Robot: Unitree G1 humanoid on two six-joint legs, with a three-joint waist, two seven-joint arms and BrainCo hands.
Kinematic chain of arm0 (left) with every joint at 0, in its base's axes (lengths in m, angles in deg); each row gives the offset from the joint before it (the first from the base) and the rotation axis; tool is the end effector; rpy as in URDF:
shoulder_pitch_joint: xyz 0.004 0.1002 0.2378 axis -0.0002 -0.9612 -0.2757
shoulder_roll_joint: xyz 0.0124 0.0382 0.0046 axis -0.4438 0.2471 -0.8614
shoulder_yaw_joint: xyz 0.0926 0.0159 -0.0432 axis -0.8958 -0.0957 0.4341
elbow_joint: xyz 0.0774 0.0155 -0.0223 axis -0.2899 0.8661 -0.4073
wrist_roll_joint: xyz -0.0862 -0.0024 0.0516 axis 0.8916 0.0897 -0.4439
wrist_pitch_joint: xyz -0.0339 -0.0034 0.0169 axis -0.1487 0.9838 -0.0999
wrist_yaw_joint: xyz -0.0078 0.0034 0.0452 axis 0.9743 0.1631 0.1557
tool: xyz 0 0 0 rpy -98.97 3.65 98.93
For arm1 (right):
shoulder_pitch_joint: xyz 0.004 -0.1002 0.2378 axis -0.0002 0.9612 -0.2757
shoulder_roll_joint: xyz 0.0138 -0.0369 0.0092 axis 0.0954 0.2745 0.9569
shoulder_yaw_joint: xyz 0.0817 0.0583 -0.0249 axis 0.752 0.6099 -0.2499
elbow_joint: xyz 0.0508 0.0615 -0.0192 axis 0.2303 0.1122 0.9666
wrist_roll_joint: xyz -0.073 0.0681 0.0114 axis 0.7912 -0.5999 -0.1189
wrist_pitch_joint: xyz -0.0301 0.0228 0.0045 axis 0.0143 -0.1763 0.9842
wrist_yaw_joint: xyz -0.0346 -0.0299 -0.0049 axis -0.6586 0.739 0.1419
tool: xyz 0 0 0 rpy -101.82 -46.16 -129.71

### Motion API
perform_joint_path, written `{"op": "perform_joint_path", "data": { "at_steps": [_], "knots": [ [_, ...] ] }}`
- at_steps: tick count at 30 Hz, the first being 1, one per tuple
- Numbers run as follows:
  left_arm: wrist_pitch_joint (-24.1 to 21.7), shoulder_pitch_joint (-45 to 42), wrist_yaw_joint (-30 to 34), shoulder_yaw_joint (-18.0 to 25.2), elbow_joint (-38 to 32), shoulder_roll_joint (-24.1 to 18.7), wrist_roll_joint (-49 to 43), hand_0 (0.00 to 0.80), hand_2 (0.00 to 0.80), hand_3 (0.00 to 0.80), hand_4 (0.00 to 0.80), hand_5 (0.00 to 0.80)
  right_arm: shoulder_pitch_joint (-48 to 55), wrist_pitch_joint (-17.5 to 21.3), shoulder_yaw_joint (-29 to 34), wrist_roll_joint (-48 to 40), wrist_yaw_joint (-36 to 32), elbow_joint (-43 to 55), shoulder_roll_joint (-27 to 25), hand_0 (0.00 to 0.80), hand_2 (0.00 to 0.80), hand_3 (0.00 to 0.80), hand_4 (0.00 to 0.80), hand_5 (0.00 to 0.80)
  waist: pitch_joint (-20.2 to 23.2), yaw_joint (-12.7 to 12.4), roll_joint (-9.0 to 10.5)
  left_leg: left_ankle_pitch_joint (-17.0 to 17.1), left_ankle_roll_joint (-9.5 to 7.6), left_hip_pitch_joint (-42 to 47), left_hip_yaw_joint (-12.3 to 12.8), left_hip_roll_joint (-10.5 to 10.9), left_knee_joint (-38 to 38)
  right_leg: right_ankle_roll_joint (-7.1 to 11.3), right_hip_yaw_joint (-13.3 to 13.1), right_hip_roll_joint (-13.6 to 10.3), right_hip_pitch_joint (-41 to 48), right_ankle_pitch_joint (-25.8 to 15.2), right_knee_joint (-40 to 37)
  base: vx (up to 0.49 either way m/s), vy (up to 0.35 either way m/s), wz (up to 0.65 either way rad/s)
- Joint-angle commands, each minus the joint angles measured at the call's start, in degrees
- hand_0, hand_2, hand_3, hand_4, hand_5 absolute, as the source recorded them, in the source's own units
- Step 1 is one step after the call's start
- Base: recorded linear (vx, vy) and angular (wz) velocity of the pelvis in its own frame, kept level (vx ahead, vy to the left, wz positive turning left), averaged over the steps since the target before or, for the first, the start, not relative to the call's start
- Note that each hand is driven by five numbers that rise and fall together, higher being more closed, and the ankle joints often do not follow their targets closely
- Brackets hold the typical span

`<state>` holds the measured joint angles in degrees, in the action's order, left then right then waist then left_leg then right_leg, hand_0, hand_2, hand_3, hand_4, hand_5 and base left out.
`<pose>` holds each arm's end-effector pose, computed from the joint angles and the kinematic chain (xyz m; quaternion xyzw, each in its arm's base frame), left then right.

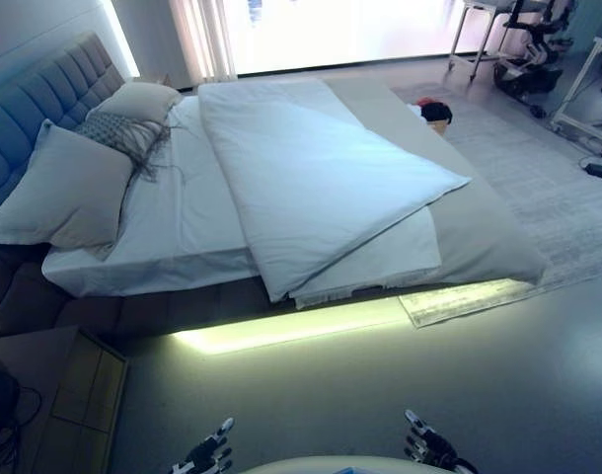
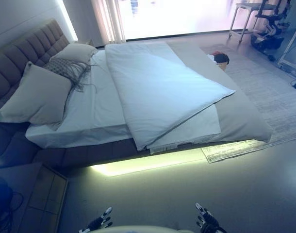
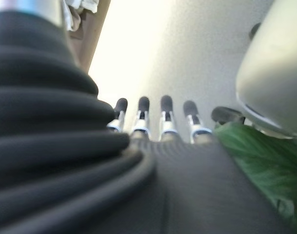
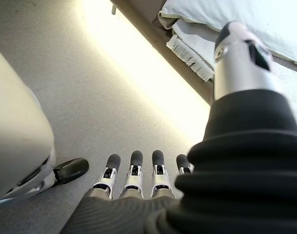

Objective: Make the bed neatly

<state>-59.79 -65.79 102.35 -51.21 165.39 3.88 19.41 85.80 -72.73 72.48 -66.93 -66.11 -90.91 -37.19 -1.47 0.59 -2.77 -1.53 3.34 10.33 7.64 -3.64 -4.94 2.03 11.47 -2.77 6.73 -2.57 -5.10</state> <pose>0.0434 0.2116 -0.1235 -0.2192 0.5314 0.1308 0.8078 0.0500 -0.2245 -0.1199 0.2443 0.4957 -0.1901 0.8115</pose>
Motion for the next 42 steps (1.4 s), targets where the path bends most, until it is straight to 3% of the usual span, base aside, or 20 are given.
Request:
{"op": "perform_joint_path", "data": {
  "at_steps": [1,9,12,13,15,16,17,20,23,25,27,28,33,37,39,42],
  "knots": [
    [-0.2,4.1,-0.8,0.7,3.7,-0.7,-1.1,0.0,0.0,0.0,0.0,0.0,-6.0,-2.8,-0.5,0.3,-1.2,-4.8,0.4,0.0,0.0,0.0,0.0,0.0,-0.6,0.0,2.45,-1.0,-1.99,-0.9,0.4,3.7,-0.1,3.2,-1.6,-0.6,1.9,0.9,0.1,0.0,0.0,0.0],
    [1.8,3.9,-2.6,2.4,3.9,-0.9,-1.0,0.0,0.0,0.0,0.0,0.0,-7.6,-4.1,-0.5,1.3,-2.7,-5.0,0.0,0.0,0.0,0.0,0.0,0.0,-2.5,-0.1,2.46,-0.8,-2.37,-0.3,0.5,3.3,0.9,2.2,-2.5,0.1,0.7,2.7,3.8,0.027,-0.041,0.0],
    [2.0,3.2,-3.8,3.8,4.8,-1.1,-2.1,0.0,0.0,0.0,0.0,0.0,-8.2,-3.7,-0.4,1.7,-2.7,-5.0,0.0,0.0,0.0,0.0,0.0,0.0,-3.9,-0.1,3.52,-2.8,-2.01,-3.2,0.1,2.8,9.6,0.85,-2.7,0.1,-0.7,4.3,7.7,0.031,-0.156,-0.05],
    [1.8,2.9,-4.2,4.5,5.1,-1.1,-1.7,0.0,0.0,0.0,0.0,0.0,-8.6,-3.6,-0.7,1.8,-2.3,-4.7,-0.2,0.0,0.0,0.0,0.0,0.0,-5.1,-0.4,4.28,-3.2,-1.57,-6.1,0.3,2.3,16.5,-0.2,-2.1,-0.4,-1.2,4.9,9.1,-0.001,-0.165,-0.08],
    [1.0,2.6,-3.7,5.5,5.6,-0.9,-0.3,0.0,0.0,0.0,0.0,0.0,-8.8,-3.6,-0.7,2.2,-1.6,-4.3,-0.7,0.0,0.0,0.0,0.0,0.0,-6.8,-1.0,4.8,-0.5,-0.82,-11.9,-0.1,1.7,27.0,-1.6,-1.6,-0.7,-1.9,5.5,10.7,-0.019,-0.137,-0.16],
    [0.4,2.4,-3.2,6.1,5.7,-0.8,1.4,0.0,0.0,0.0,0.0,0.0,-8.9,-3.7,-0.7,3.9,-0.7,-4.1,-1.2,0.0,0.0,0.0,0.0,0.0,-8.0,-1.4,4.65,2.8,0.02,-15.8,-0.5,0.8,31.4,-2.32,-1.8,-0.5,-1.9,6.0,11.5,0.02,-0.083,-0.37],
    [0.2,2.5,-2.6,6.5,5.8,-0.7,2.1,0.0,0.0,0.0,0.0,0.0,-8.9,-3.9,-0.7,5.6,0.1,-4.2,-1.5,0.0,0.0,0.0,0.0,0.0,-8.7,-1.6,4.28,4.8,0.62,-18.0,-0.9,0.3,32.1,-2.53,-2.0,-0.2,-1.7,6.3,11.7,0.075,-0.043,-0.35],
    [-0.7,2.6,-0.9,7.2,5.5,0.0,3.8,0.0,0.0,0.0,0.0,0.0,-8.7,-4.2,0.1,5.7,1.1,-5.6,-2.2,0.0,0.0,0.0,0.0,0.0,-10.0,-2.5,3.06,8.1,1.46,-19.1,-0.4,-0.8,22.1,-1.45,-3.1,0.8,0.7,6.9,10.6,0.236,0.072,-0.18],
    [-1.3,2.7,-0.6,6.0,4.6,0.2,4.8,0.0,0.0,0.0,0.0,0.0,-8.3,-5.0,1.0,4.6,1.3,-6.5,-2.6,0.0,0.0,0.0,0.0,0.0,-10.2,-4.4,1.84,12.7,2.91,-20.6,-2.0,-2.6,2.6,-0.41,-5.3,2.4,5.3,8.5,7.8,0.352,0.121,0.01],
    [-1.2,2.1,-1.1,6.0,4.4,0.4,4.4,0.0,0.0,0.0,0.0,0.0,-7.6,-5.0,1.1,4.3,1.9,-6.8,-2.6,0.0,0.0,0.0,0.0,0.0,-10.1,-5.2,2.16,12.4,3.4,-22.9,-3.7,-2.9,-0.1,-0.08,-6.2,2.1,8.0,10.2,7.0,0.37,0.121,0.16],
    [-1.3,1.7,-1.4,6.9,4.6,0.7,4.1,0.0,0.0,0.0,0.0,0.0,-6.9,-4.8,1.6,5.0,1.9,-7.0,-2.5,0.0,0.0,0.0,0.0,0.0,-9.4,-5.7,1.93,12.9,3.69,-23.3,-2.1,-3.7,-0.1,0.36,-5.9,1.8,10.3,12.1,6.6,0.412,0.196,0.09],
    [-1.3,1.4,-1.5,7.4,4.7,0.9,3.9,0.0,0.0,0.0,0.0,0.0,-6.8,-4.5,1.8,5.6,1.7,-7.1,-2.3,0.0,0.0,0.0,0.0,0.0,-9.0,-6.0,1.94,12.6,3.41,-22.6,-0.9,-3.8,-0.1,1.0,-5.3,0.7,11.1,12.4,6.6,0.499,0.307,-0.27],
    [-0.7,1.1,-1.6,8.5,5.9,-0.5,0.9,0.0,0.0,0.0,0.0,0.0,-7.2,-3.6,1.9,5.7,0.2,-6.4,-0.8,0.0,0.0,0.0,0.0,0.0,-7.2,-7.7,2.83,11.1,1.94,-19.7,-0.3,-2.8,4.2,3.97,-1.2,-5.2,12.8,12.0,9.2,0.468,0.312,-0.59],
    [-0.2,2.6,-0.5,8.6,5.7,-2.5,-0.6,0.0,0.0,0.0,0.0,0.0,-7.3,-2.8,1.7,6.4,-1.9,-5.0,0.3,0.0,0.0,0.0,0.0,0.0,-5.3,-7.8,3.95,7.6,-0.94,-19.4,0.9,-0.4,8.4,5.28,-0.3,-8.3,12.9,10.4,11.3,0.394,0.315,0.0],
    [0.1,3.7,-0.5,8.1,5.8,-3.1,-0.9,0.0,0.0,0.0,0.0,0.0,-7.6,-2.2,1.8,6.1,-2.2,-5.0,0.5,0.0,0.0,0.0,0.0,0.0,-4.5,-7.7,4.31,6.3,-2.45,-19.1,1.4,1.3,8.7,5.53,-0.9,-9.4,12.3,8.0,13.5,0.308,0.303,0.07],
    [0.4,4.8,-0.9,6.9,5.9,-3.8,-0.8,0.0,0.0,0.0,0.0,0.0,-7.6,-2.6,1.8,5.8,-1.8,-4.3,0.5,0.0,0.0,0.0,0.0,0.0,-3.7,-7.1,4.09,5.0,-4.56,-17.8,2.2,3.6,8.1,5.92,-1.0,-12.3,7.8,0.6,23.2,0.262,0.303,-0.01]
  ]
}}
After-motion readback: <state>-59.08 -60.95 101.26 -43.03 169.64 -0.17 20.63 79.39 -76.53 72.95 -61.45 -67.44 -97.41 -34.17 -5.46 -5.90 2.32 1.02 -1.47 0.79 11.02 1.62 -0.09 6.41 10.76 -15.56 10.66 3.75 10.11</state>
